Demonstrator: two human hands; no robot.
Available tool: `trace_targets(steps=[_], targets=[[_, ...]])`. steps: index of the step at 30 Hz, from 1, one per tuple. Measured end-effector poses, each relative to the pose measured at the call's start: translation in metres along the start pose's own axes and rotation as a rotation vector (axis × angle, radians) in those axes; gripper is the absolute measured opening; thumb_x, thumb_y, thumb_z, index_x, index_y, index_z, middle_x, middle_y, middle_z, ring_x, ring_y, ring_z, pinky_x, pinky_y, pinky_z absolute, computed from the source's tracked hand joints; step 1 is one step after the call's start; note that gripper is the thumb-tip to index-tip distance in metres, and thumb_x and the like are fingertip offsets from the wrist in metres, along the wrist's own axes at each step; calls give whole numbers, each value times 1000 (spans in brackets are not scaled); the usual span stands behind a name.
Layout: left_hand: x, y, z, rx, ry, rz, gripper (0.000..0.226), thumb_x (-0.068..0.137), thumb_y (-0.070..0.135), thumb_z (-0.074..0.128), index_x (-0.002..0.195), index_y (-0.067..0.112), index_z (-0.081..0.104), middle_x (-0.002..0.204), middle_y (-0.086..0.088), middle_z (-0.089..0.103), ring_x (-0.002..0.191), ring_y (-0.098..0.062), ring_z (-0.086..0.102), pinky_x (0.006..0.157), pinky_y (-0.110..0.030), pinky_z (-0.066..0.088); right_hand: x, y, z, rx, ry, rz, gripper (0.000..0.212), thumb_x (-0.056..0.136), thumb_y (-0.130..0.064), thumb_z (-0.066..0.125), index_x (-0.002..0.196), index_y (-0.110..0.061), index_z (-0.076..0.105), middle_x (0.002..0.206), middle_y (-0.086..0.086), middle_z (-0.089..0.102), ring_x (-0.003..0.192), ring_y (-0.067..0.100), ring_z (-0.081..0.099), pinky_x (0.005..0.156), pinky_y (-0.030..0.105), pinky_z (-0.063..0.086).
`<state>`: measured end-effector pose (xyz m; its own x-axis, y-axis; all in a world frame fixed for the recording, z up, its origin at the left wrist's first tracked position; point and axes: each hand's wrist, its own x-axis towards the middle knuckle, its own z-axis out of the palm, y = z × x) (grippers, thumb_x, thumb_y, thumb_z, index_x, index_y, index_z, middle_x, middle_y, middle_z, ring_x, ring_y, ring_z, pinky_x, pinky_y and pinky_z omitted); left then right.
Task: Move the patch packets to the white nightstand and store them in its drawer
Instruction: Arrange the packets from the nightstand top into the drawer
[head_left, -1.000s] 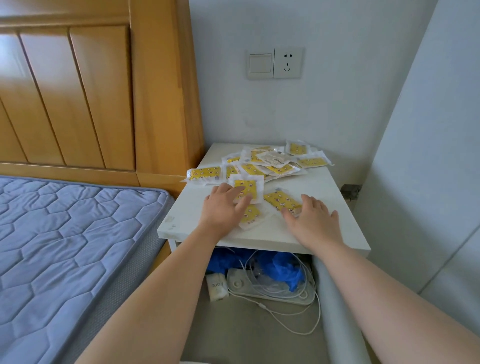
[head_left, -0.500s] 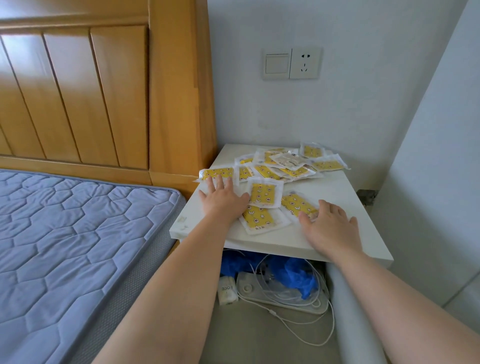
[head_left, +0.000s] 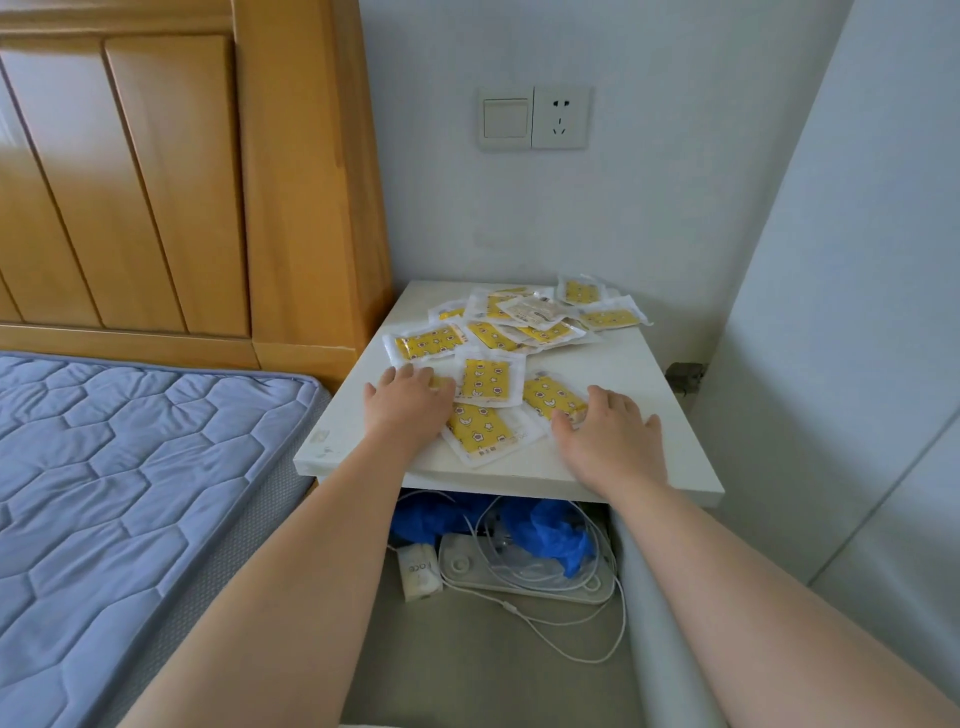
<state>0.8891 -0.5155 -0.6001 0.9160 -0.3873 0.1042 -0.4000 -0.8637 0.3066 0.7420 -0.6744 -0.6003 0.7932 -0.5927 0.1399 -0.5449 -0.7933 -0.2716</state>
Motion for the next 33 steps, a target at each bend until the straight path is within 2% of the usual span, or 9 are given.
trace_targets(steps=[6, 12, 15, 18, 22, 25, 29, 31, 33], targets=[[1, -3, -31, 72, -226, 65, 42, 100, 18, 29, 141, 17, 42, 145, -7, 41, 132, -28, 36, 108, -36, 29, 0, 2, 0, 6, 6, -7, 60, 95, -52, 26, 139, -13, 36, 143, 5, 42, 135, 23, 32, 112, 51, 20], [-1, -9, -50, 71, -368, 16, 73, 84, 31, 68, 147, 22, 33, 145, -6, 38, 134, -31, 34, 109, -42, 33, -2, 1, -1, -5, 0, -8, 58, 95, -51, 26, 136, -13, 39, 141, 5, 44, 133, 24, 35, 109, 51, 23], [2, -8, -43, -65, -284, -133, 45, 77, 27, 74, 115, 7, 58, 107, -7, 62, 99, -23, 58, 81, -30, 50, -2, 0, -2, -3, 7, -10, 57, 95, -51, 26, 135, -13, 40, 140, 5, 45, 132, 24, 36, 109, 50, 24], [1, -14, -42, -239, -69, -245, 17, 86, 22, 62, 83, 7, 54, 71, -1, 50, 67, -17, 52, 54, -25, 39, -3, 0, -2, 5, 6, -9, 57, 95, -51, 26, 135, -13, 40, 140, 5, 45, 131, 24, 36, 108, 50, 24], [-2, -22, -47, -967, 261, -502, 5, 86, 10, 59, 82, 9, 60, 78, -7, 59, 87, -30, 62, 71, -37, 56, -4, 0, -3, 2, 9, -9, 57, 95, -51, 26, 136, -13, 40, 141, 5, 44, 132, 24, 35, 109, 49, 23], [0, -6, -50, -1162, 247, -504, 7, 83, 12, 69, 81, 9, 63, 91, -10, 66, 87, -27, 66, 79, -40, 58, -4, -1, -4, 3, 12, -13, 56, 96, -51, 26, 136, -14, 40, 141, 4, 44, 133, 23, 35, 110, 49, 23], [6, 30, -38, -1035, 117, -441, 46, 85, 17, 67, 127, 4, 55, 85, -3, 57, 73, -20, 58, 74, -35, 56, -4, -1, -3, -6, 13, -14, 56, 96, -50, 25, 136, -14, 39, 142, 4, 43, 134, 23, 35, 111, 49, 23], [7, 42, -27, -722, 17, -393, 43, 88, 24, 60, 125, 4, 53, 93, -5, 56, 86, -23, 56, 67, -30, 49, -4, 0, -2, 1, 15, -16, 54, 96, -50, 26, 133, -14, 42, 139, 3, 45, 132, 23, 36, 110, 49, 24], [5, 50, -17, -319, -46, -310, 51, 89, 36, 56, 131, 8, 47, 120, -10, 53, 112, -26, 50, 85, -34, 47, -3, 1, -1, 11, 21, -13, 51, 95, -50, 27, 127, -15, 45, 134, 3, 48, 128, 23, 39, 108, 49, 26]])
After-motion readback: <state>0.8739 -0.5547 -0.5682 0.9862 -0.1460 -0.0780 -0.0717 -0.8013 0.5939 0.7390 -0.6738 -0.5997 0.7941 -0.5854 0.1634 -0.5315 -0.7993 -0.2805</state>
